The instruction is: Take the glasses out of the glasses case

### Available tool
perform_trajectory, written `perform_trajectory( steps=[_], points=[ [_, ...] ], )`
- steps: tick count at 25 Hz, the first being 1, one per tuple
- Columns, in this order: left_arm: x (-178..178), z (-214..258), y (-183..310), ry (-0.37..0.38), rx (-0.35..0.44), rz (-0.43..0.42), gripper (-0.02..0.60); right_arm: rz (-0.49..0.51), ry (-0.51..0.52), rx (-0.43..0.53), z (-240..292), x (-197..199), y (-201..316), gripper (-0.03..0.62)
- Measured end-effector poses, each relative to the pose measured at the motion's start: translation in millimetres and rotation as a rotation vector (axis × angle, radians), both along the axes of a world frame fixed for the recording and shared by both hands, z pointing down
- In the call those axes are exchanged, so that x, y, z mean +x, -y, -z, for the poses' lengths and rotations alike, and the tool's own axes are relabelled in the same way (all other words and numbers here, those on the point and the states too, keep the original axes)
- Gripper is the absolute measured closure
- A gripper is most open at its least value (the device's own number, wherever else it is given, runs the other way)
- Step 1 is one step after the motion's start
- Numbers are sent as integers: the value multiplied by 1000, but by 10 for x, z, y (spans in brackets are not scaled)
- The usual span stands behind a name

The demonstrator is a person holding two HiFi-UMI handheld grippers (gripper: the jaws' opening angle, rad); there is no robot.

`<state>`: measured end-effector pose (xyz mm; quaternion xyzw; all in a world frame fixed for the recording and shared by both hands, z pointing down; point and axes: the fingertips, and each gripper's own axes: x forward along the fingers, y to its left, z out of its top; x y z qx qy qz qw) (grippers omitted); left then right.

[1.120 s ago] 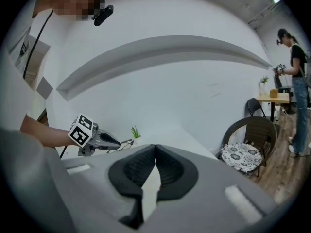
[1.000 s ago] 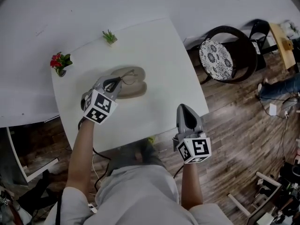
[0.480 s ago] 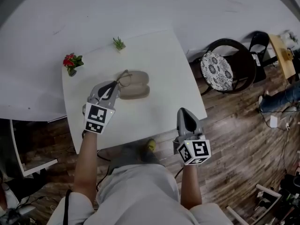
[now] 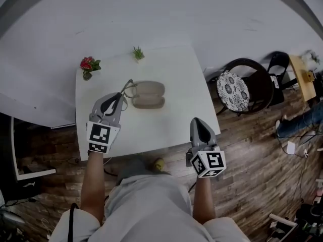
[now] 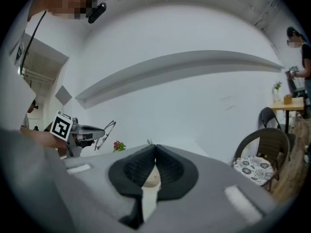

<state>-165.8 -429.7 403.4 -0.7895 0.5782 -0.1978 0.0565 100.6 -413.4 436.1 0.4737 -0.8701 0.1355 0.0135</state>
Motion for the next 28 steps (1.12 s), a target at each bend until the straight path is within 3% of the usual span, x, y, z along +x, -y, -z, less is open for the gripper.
perform_trajectory(
  steps=[12,28],
  points=[
    [-239,326,-611,-109,137,102,558,26,-11,70,231,-94,-158,591],
    [-462,550,-1148,-163,248,176,558,45,-39,126,437,-145,-293,591]
  ],
)
